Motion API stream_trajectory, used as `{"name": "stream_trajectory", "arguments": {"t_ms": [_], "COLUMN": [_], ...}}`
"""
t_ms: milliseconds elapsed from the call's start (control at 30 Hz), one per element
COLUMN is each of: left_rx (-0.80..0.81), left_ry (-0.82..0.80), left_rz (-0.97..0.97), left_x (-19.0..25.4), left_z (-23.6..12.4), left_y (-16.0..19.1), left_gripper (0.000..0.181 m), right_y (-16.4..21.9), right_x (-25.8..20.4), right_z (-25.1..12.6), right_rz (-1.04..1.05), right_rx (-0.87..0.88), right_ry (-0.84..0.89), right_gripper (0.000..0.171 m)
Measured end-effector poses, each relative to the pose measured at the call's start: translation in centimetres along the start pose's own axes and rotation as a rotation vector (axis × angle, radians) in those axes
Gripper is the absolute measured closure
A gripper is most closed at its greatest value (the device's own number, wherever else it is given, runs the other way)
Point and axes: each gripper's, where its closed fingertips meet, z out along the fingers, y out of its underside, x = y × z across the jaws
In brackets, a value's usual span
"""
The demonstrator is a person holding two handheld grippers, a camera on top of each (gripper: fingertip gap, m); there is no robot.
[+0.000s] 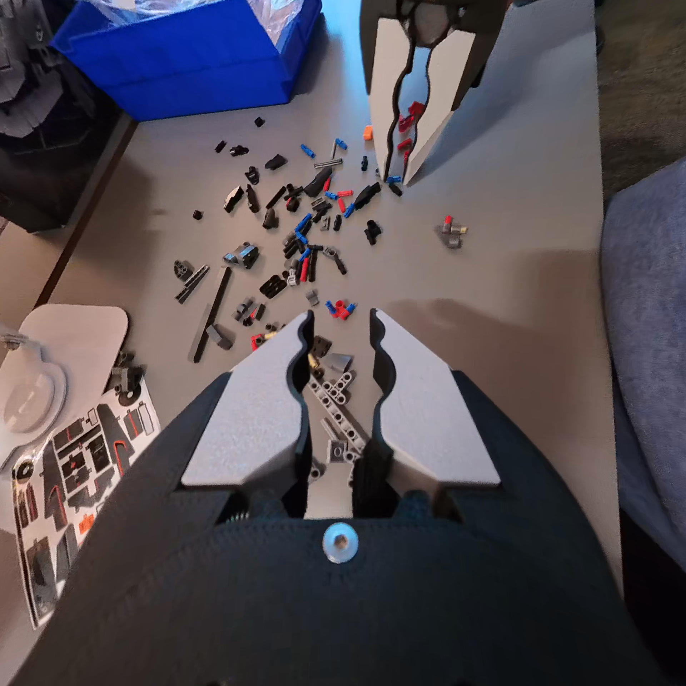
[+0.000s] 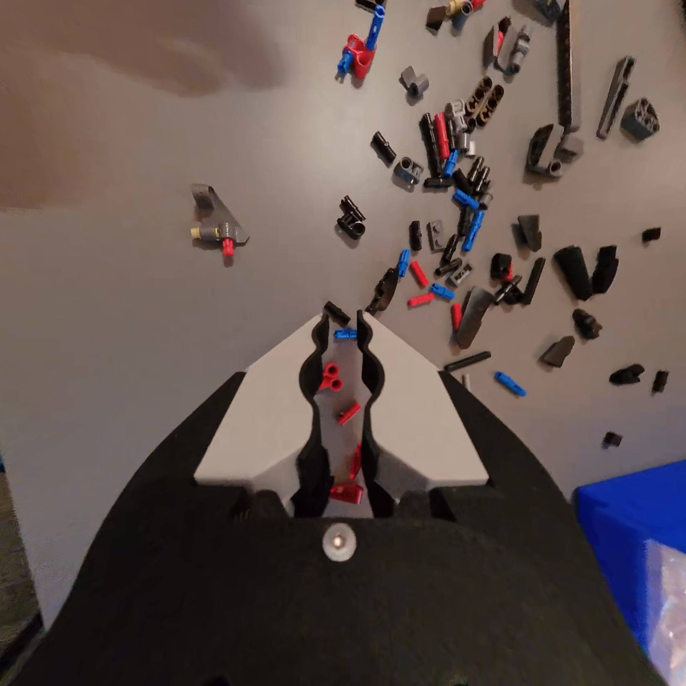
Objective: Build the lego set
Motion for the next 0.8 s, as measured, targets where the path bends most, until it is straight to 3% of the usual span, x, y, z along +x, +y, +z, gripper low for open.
{"name": "stream_trajectory", "arguments": {"t_ms": [33, 467, 800], "left_rx": [0.003, 0.037, 0.123], "left_ry": [0.007, -0.007, -0.211], "left_rz": [0.001, 0.001, 0.185], "left_x": [0.1, -0.2, -1.7], "left_z": [0.1, 0.9, -0.1], "left_y": [-0.2, -1.0, -3.3], "left_gripper": [0.154, 0.155, 0.153], "right_y": [0.1, -0.9, -12.0], "right_x": [-0.1, 0.1, 1.9], "right_z": [0.1, 0.7, -3.1], "right_rz": [-0.01, 0.067, 0.264], "right_rx": [-0.004, 0.046, 0.378], "right_ry": [-0.025, -0.207, -0.371], "right_gripper": [0.159, 0.169, 0.169]}}
